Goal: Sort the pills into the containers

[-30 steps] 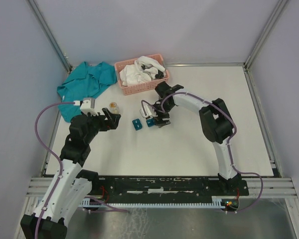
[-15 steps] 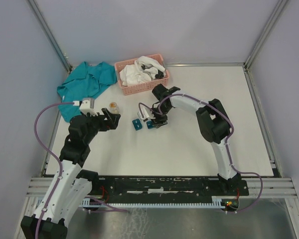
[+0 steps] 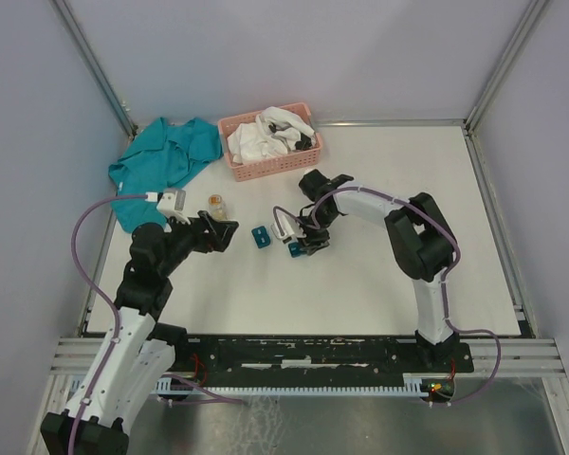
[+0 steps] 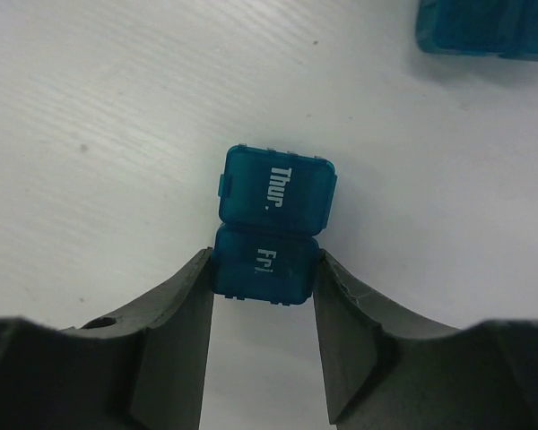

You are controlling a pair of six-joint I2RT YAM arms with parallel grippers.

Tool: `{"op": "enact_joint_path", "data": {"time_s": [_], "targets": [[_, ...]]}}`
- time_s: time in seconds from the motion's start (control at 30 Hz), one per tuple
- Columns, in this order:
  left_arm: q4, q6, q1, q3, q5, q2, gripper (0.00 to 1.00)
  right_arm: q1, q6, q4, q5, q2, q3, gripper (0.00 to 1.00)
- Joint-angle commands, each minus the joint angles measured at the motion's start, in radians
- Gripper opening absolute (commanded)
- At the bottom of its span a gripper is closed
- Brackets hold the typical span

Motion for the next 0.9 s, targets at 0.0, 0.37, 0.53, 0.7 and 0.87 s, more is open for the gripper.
{"op": "enact_joint_path", "data": {"time_s": [0.0, 0.37, 0.53, 0.7, 0.87], "targets": [[0.118, -0.086, 0.001, -0.019, 0.099, 0.001, 0.92, 0.004, -0.050, -0.041, -0.004, -0.121, -0.078, 0.47], [0.376, -0.339, -0.353, -0.256, -0.099, -0.093, 0.83, 0.005, -0.096, 0.009, 0.039, -0.352, -0.422, 0.50], [0.562, -0.279, -0.559, -0.356, -0.234, -0.041, 0.81, 0.004, -0.066, 0.042, 0.033, -0.391, -0.475, 0.63], [0.781, -0.085, -0.798, -0.434, -0.400, 0.086, 0.80, -0.003, -0.015, 0.065, -0.022, -0.449, -0.500, 0.90], [1.008, 0.153, -0.911, -0.521, -0.457, 0.176, 0.81, -0.011, 0.083, 0.090, -0.137, -0.505, -0.515, 0.99]]}}
